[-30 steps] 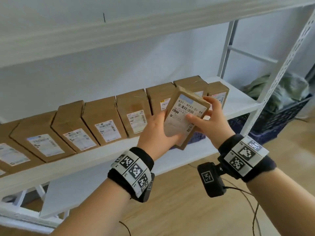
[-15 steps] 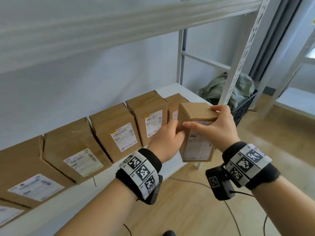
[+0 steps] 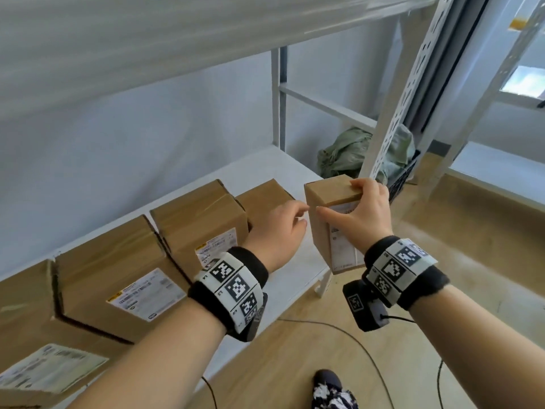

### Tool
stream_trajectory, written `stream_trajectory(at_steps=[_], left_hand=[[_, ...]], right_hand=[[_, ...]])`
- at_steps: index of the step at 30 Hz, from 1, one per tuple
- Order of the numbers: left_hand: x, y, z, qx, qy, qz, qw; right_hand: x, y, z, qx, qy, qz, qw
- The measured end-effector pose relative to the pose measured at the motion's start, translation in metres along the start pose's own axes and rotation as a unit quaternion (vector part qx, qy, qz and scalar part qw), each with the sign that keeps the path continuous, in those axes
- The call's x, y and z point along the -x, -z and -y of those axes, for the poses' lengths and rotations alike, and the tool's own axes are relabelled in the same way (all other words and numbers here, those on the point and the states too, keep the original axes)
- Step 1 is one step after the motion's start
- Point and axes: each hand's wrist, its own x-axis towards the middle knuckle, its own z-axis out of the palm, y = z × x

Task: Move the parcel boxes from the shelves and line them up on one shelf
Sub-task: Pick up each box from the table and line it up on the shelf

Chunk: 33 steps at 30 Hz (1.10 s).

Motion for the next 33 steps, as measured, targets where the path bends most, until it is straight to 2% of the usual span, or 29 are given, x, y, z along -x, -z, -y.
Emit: stream_trajectory(at_steps=[4,9,12,18,24,33], left_hand=[[-0.027,0.002,0.002,-0.062,0.042,-0.043,0.996],[-0.055,-0.003,0.005,-0.177,0.094,-0.072,0.977],[-0.062,-0.01,0.012,-0.232,0.118,-0.061,0.964],[-0.061,-0.024,0.028,-0.261,0.166,-0.044,0.95],[-0.058,-0.038,0.033,-0.318,0.174,-0.057,0.93],[-0.055,-0.042,0.032,-0.344,0.176,-0.044,0.921]], right_hand=[[-0.039,-0.011,-0.012,0.066,0.02,0.022,0.997],[-0.079,-0.033,-0.03,0.007,0.047,0.094,0.994],[-0.091,-0.048,-0.038,-0.011,0.078,0.131,0.988],[-0.099,-0.069,-0.048,-0.002,0.122,0.167,0.978],[-0.105,-0.068,-0.046,0.023,0.15,0.213,0.965],[-0.112,-0.07,-0.04,0.002,0.149,0.187,0.971]])
